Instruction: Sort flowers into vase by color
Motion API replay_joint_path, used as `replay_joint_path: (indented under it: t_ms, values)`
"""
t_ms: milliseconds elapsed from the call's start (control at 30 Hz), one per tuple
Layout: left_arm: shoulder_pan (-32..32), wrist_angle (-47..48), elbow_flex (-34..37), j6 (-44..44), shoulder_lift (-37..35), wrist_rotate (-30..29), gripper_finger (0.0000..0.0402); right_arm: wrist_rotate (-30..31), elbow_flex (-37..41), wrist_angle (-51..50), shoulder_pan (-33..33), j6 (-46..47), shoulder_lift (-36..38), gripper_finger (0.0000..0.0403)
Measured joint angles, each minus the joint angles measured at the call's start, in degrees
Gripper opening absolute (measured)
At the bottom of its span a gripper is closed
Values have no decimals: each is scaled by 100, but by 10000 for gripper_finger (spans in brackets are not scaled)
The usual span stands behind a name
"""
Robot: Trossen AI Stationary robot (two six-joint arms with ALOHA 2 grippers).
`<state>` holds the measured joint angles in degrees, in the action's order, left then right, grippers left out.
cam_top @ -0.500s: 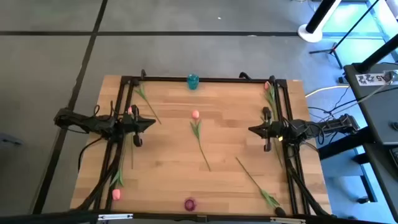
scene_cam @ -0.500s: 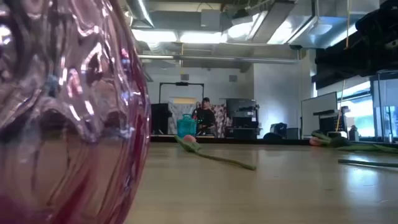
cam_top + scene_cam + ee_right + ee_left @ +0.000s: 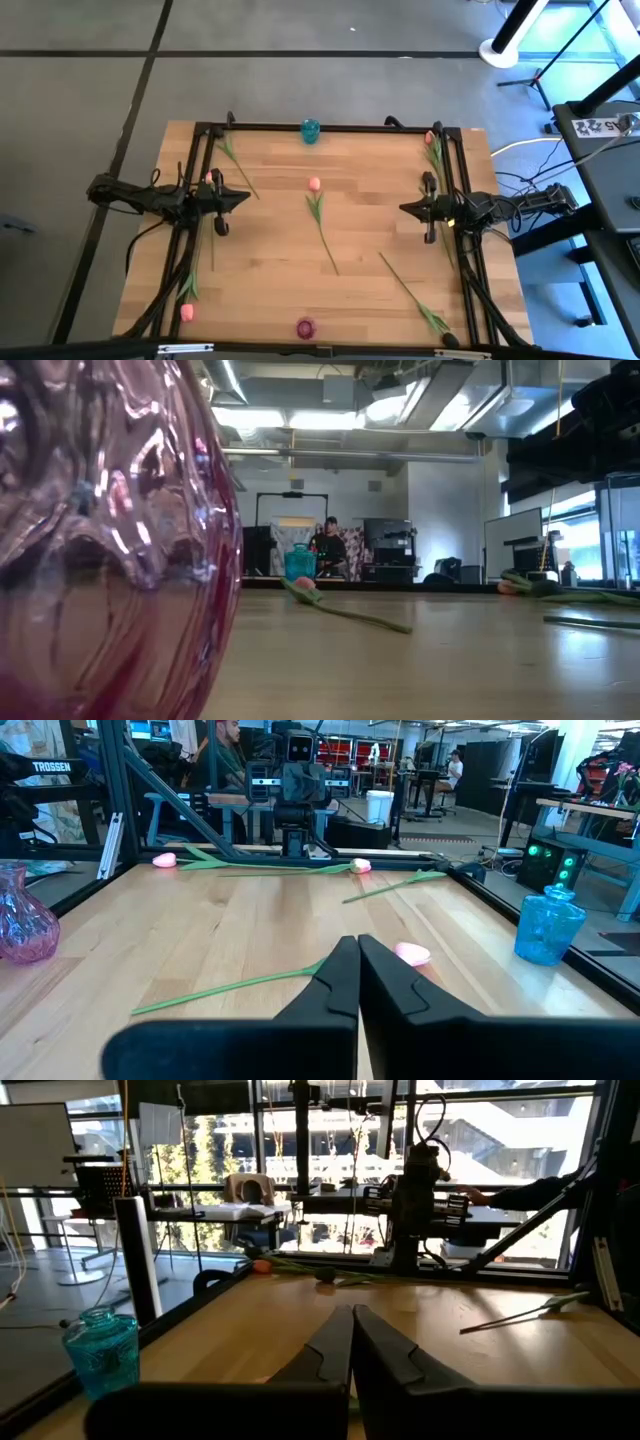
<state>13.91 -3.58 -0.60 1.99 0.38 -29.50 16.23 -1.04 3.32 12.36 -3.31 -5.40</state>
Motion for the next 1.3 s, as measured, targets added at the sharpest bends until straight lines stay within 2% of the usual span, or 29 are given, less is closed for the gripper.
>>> replay_joint_path:
  t_ms: [1300]
  values:
    - [-1,-1,-1,0,-1,0,4,4,7,88,0,-2,1,1]
